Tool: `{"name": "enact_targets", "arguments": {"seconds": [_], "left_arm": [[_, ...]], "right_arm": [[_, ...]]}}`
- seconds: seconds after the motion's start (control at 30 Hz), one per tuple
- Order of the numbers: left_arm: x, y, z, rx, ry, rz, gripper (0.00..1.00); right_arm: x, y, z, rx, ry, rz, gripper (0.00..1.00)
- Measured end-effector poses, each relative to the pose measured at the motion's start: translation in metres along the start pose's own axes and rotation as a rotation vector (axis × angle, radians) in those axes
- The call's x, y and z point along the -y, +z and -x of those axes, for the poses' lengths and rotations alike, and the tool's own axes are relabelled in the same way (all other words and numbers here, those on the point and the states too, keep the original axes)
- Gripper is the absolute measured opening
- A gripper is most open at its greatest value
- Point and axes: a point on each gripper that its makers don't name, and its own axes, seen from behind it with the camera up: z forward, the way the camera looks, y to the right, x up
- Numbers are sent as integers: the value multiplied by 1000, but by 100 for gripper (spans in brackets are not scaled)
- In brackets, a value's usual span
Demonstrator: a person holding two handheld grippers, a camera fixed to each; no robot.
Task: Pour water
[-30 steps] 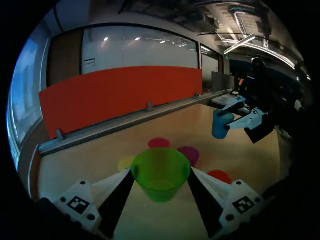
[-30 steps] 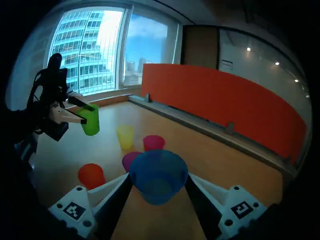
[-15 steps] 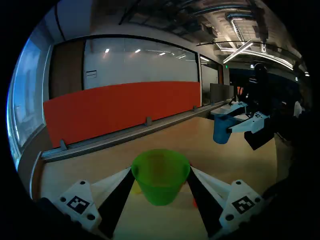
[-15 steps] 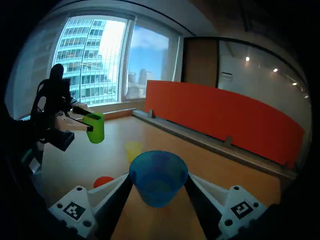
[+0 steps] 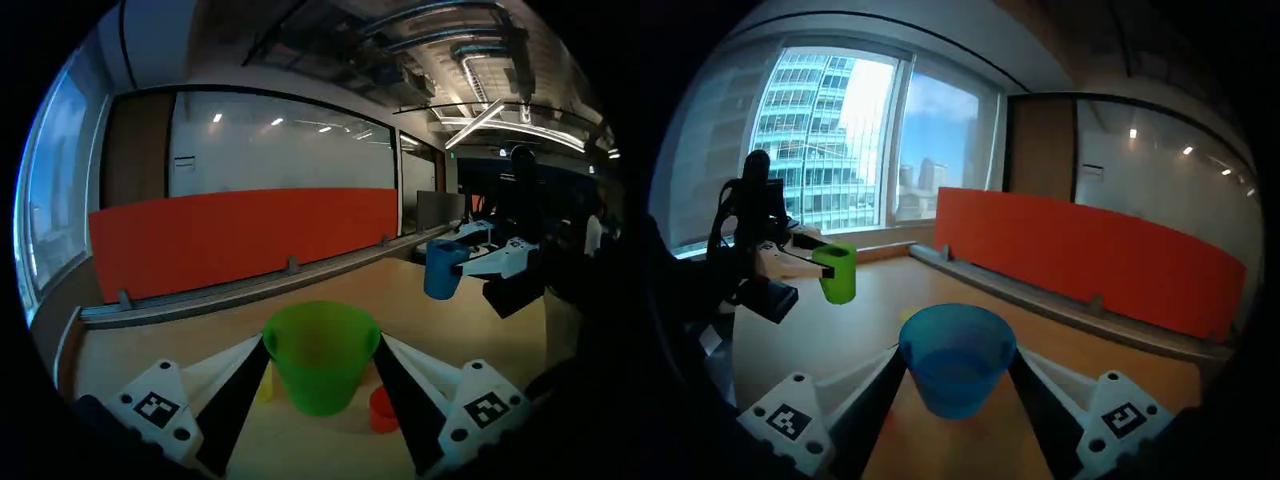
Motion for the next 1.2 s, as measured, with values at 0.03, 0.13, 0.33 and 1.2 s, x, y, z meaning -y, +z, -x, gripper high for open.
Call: {"name": "enact_targets", "arguments": {"seconds": [0.03, 0.13, 0.33, 1.2], "left_arm": [[-1, 0, -1, -4, -2, 1, 88], [-2, 0, -4, -16, -6, 3, 88], [-7, -2, -8, -39, -18, 10, 88], [-16, 0, -9, -60, -12, 26, 88]], "right_arm": [[1, 0, -2, -6, 1, -1, 90], [2, -1, -7, -25, 4, -2, 90], [6, -2, -18, -68, 9, -3, 90], [12, 2, -30, -125, 6, -23, 91]]}}
